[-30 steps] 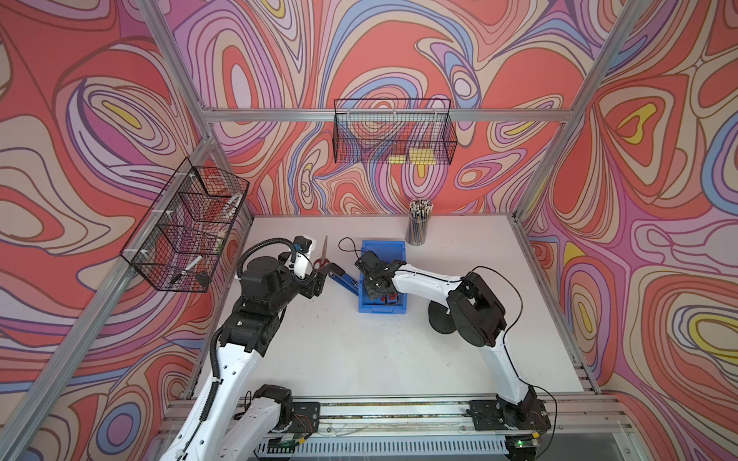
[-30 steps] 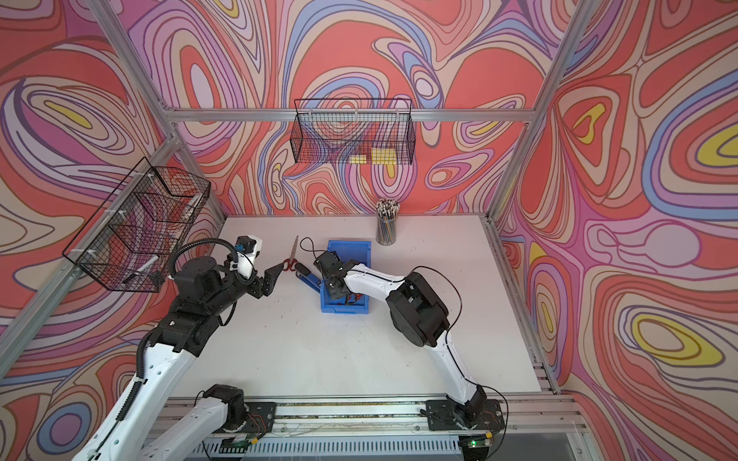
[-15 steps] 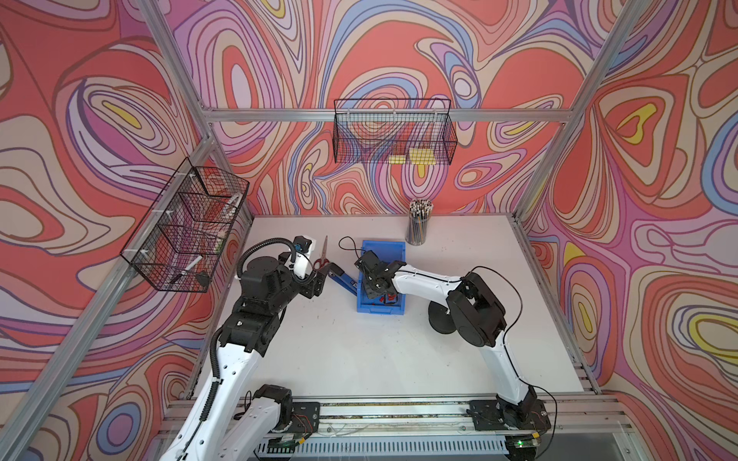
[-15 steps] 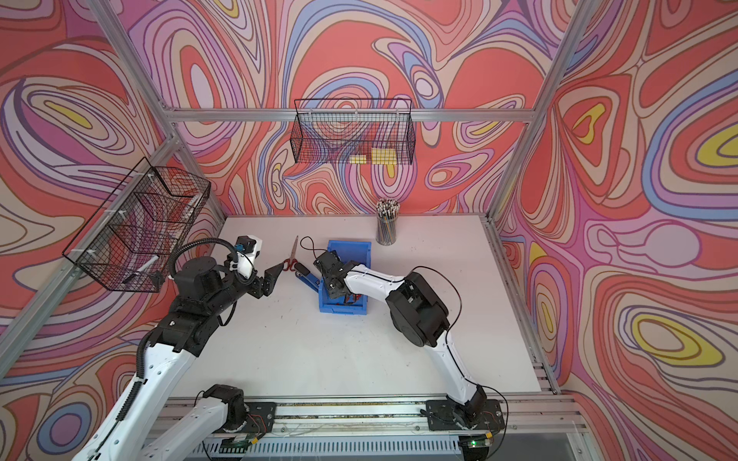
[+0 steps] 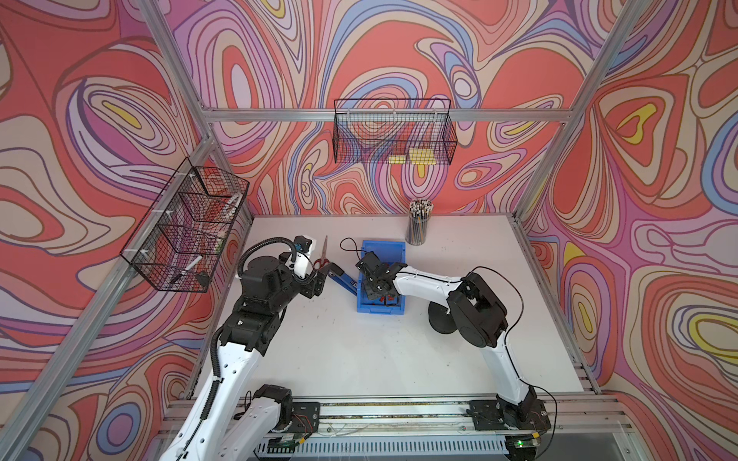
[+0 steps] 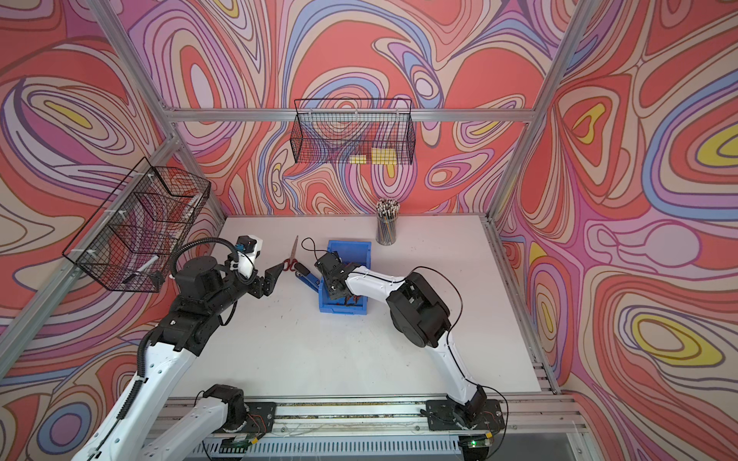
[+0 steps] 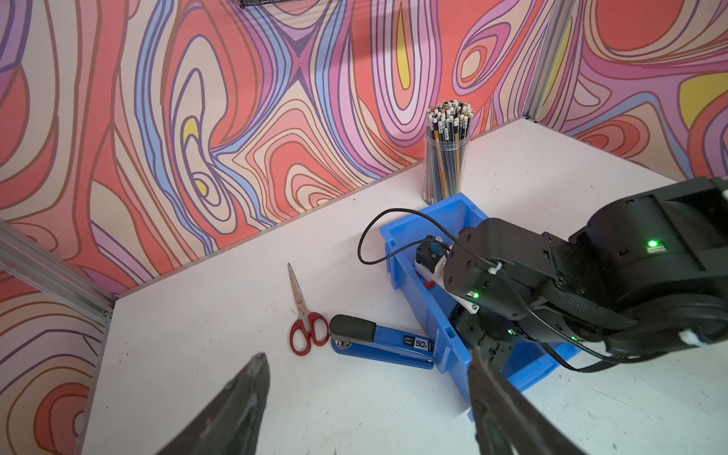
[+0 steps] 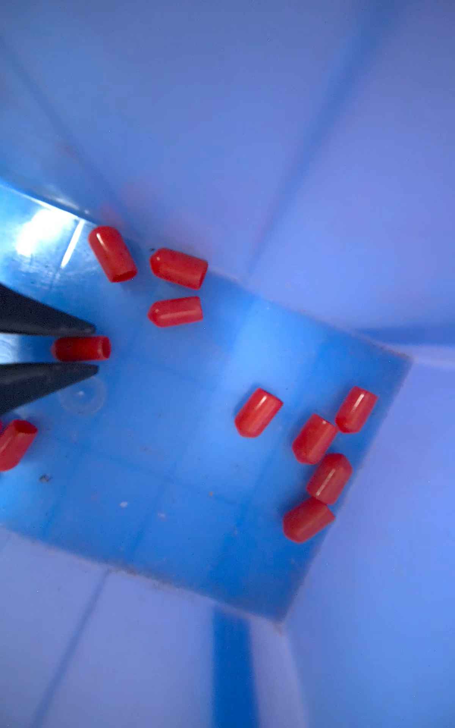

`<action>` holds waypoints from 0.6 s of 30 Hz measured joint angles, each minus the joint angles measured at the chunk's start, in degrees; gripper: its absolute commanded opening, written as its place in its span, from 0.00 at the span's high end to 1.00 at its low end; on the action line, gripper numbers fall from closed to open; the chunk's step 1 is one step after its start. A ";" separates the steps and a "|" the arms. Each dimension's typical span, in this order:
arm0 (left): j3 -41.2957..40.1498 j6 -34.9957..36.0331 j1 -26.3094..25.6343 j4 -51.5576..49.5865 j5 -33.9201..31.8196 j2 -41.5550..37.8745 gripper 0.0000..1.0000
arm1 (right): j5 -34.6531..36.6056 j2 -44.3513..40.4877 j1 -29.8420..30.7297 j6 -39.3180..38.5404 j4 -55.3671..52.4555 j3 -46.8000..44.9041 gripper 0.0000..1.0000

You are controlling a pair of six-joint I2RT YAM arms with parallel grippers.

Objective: Cover the protruding screws with screw protection sleeves
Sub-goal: Pick up the screw protection sleeve from the storage box.

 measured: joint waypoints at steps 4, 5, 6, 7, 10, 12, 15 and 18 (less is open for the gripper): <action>0.00 -0.02 0.00 0.00 0.00 0.00 0.20 | -0.33 -0.15 0.00 -0.02 -0.07 -0.24 0.83; 0.00 0.00 0.00 0.00 0.00 0.00 0.20 | -0.48 -0.26 0.00 -0.02 0.02 -0.39 0.83; 0.00 0.00 0.00 0.00 0.00 0.00 0.20 | -0.63 -0.35 0.00 -0.02 0.00 -0.50 0.83; 0.00 -0.02 0.00 0.00 0.00 0.00 0.20 | -0.76 -0.46 0.00 0.00 -0.02 -0.68 0.82; 0.00 -0.02 0.00 0.00 0.00 0.00 0.20 | -1.14 -0.70 0.00 0.02 -0.09 -0.92 0.80; 0.00 -0.02 0.00 0.00 0.00 0.00 0.20 | -1.22 -0.85 0.00 0.07 -0.02 -1.14 0.80; 0.00 -0.02 0.00 0.00 0.00 0.00 0.20 | -1.46 -1.27 0.00 0.07 0.09 -1.75 0.82; 0.00 -0.02 0.00 0.00 0.00 0.00 0.20 | -1.68 -1.49 0.00 0.07 0.02 -2.05 0.86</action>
